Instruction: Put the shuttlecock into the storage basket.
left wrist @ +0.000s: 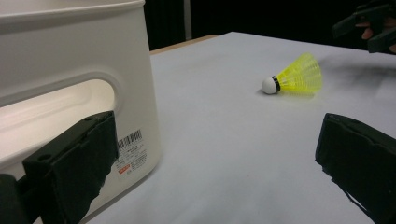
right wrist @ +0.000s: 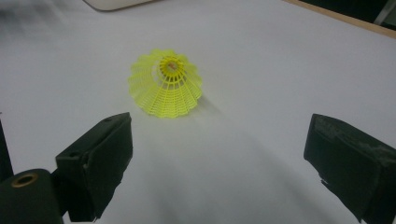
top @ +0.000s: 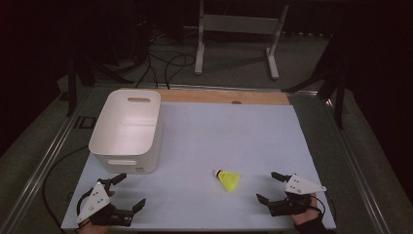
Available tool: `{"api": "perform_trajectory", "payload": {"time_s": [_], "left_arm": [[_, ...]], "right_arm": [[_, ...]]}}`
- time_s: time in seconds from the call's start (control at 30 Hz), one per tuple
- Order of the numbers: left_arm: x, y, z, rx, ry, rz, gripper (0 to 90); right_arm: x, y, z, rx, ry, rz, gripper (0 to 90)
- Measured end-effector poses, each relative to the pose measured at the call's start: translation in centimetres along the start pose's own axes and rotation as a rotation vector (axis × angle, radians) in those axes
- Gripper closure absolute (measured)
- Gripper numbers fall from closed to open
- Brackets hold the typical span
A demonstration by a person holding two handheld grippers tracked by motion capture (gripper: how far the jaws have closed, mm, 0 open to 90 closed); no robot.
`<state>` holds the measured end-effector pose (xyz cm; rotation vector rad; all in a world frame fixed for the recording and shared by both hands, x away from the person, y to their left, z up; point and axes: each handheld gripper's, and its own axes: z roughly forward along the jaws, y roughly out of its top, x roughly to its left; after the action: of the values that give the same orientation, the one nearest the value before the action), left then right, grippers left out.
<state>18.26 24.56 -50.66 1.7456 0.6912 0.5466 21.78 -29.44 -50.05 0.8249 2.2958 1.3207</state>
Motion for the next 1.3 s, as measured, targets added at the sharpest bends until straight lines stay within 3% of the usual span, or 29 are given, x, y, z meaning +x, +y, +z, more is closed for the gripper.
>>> {"api": "perform_trajectory", "payload": {"time_s": [0.33, 0.7, 1.07, 1.3], "left_arm": [[0.0, -0.1, 0.0, -0.003, -0.026, 0.002, 0.0], [0.0, -0.1, 0.0, -0.003, -0.026, 0.001, 0.0], [0.0, -0.1, 0.0, -0.001, -0.031, 0.004, 0.0], [0.0, -0.1, 0.0, -0.001, -0.038, 0.004, 0.0]], "right_arm": [[0.2, 0.0, -0.3, -0.001, -0.014, -0.002, 7.8], [0.5, 0.3, -0.5, -0.007, -0.035, -0.021, 7.8], [0.5, 0.7, -1.0, -0.008, -0.057, 0.005, 7.8], [0.1, 2.3, -2.6, -0.029, -0.068, 0.028, 7.8]]}}
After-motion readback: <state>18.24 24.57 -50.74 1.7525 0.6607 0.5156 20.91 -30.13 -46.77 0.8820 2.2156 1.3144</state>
